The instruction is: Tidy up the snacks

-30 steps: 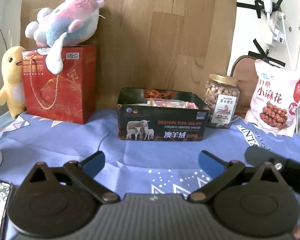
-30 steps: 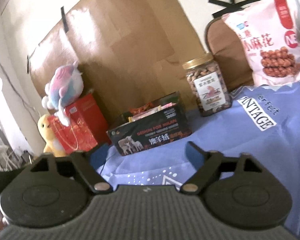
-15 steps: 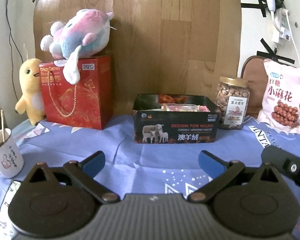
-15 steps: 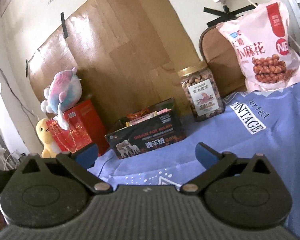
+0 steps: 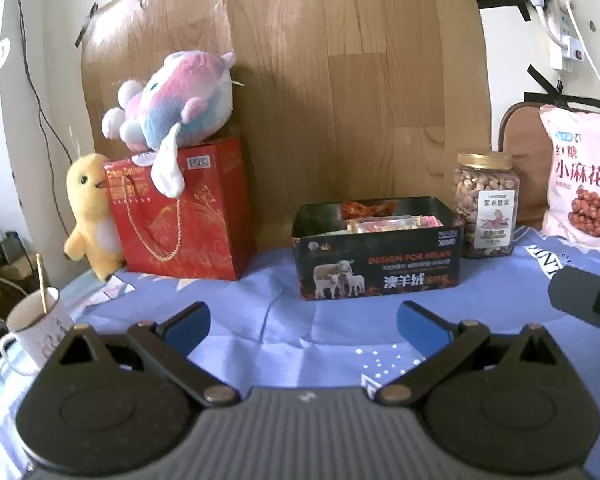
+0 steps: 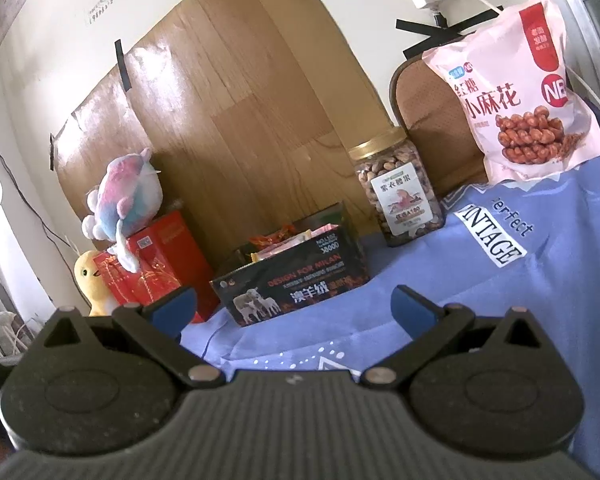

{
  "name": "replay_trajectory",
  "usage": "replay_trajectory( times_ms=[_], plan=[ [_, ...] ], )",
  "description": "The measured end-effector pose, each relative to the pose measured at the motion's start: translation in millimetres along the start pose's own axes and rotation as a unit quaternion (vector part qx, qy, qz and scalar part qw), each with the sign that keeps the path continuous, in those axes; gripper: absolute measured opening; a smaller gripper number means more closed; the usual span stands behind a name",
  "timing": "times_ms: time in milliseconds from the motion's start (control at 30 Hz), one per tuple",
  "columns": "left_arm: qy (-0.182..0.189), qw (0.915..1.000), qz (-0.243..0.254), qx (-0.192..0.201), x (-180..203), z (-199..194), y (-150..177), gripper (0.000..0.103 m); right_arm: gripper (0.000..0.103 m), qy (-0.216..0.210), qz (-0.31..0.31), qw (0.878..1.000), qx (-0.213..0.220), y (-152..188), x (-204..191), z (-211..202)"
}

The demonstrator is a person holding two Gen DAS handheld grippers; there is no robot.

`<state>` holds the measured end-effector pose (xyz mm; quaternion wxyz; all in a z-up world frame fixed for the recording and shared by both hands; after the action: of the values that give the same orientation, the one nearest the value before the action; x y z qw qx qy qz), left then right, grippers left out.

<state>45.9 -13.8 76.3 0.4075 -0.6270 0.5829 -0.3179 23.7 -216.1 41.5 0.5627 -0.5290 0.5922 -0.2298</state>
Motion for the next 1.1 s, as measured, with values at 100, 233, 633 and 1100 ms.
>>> replay_trajectory(
  times_ms=[100, 233, 633, 1100],
  plan=[
    [0.003, 1.0000, 0.002, -0.001, 0.9, -0.4, -0.9, 0.103, 0.103, -0.004, 0.003, 1.000, 0.000, -0.1, -0.1, -0.6],
    [0.000, 1.0000, 0.007, 0.002, 2.6, -2.8, -0.8, 0.103, 0.103, -0.006, 0.005, 1.000, 0.000, -0.1, -0.7, -1.5],
    [-0.012, 0.9996, 0.023, 0.009, 5.4, -6.1, -0.5, 0.103, 0.103, -0.014, 0.003, 1.000, 0.000, -0.1, -5.6, -4.4],
    [-0.005, 0.9997, 0.021, -0.010, 3.2, -3.1, 2.9, 0.103, 0.103, -0.011, 0.003, 1.000, 0.000, 0.0, -5.0, -5.6]
  ],
)
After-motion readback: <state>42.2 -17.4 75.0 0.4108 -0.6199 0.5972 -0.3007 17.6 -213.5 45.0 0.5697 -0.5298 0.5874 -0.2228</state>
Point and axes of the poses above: each gripper's, at about its wrist camera, not at the fingertips, and z roughly the way its jaws point, x to its right, y to its underside, the point moved 1 cm from there along z, roughly the way its jaws point, and after that the axes turned 4 degrees about -z, right-handed, at the moved point
